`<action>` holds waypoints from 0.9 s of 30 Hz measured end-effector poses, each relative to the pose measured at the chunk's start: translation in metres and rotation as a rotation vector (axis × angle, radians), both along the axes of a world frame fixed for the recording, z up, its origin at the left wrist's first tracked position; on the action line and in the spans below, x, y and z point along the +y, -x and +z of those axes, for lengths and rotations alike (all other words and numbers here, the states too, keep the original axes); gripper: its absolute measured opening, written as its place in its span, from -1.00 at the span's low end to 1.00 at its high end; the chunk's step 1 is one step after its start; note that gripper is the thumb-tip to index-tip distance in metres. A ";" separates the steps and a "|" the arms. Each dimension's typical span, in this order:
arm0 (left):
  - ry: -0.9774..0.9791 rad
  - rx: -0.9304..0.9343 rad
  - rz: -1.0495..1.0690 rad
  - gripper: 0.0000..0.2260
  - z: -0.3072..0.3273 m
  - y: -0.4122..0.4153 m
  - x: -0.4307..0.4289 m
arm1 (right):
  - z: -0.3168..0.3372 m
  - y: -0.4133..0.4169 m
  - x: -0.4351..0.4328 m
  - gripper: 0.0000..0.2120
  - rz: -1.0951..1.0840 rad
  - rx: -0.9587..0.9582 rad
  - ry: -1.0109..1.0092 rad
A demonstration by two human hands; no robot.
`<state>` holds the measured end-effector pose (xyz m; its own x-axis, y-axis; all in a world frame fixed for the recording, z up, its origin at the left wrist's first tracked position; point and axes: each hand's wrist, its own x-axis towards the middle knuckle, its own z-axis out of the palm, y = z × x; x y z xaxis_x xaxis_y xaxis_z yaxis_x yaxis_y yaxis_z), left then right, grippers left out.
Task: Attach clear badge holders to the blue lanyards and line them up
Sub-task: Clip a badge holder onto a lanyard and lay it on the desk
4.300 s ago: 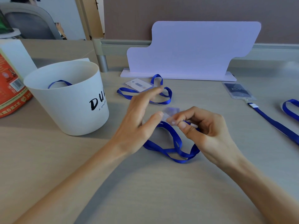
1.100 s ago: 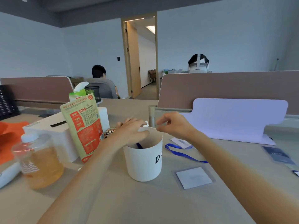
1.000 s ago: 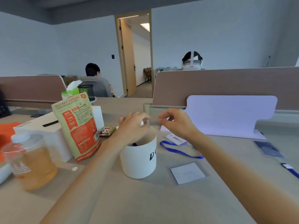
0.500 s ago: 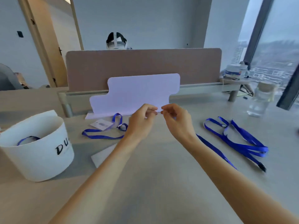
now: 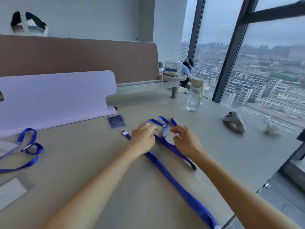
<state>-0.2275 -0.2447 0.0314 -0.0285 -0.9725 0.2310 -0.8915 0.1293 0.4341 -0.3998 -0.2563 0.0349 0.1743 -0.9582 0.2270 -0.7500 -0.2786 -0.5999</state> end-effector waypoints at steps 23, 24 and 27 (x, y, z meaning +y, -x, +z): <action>0.063 -0.300 0.110 -0.53 -0.022 0.020 -0.098 | -0.019 0.054 -0.035 -0.77 0.103 0.096 0.119; 0.017 -0.319 0.102 -0.54 -0.022 0.020 -0.101 | -0.015 0.050 -0.031 -0.72 0.158 0.137 0.064; -0.036 -0.295 0.081 -0.66 -0.027 0.019 -0.104 | -0.016 0.043 -0.028 -0.76 0.215 0.296 0.032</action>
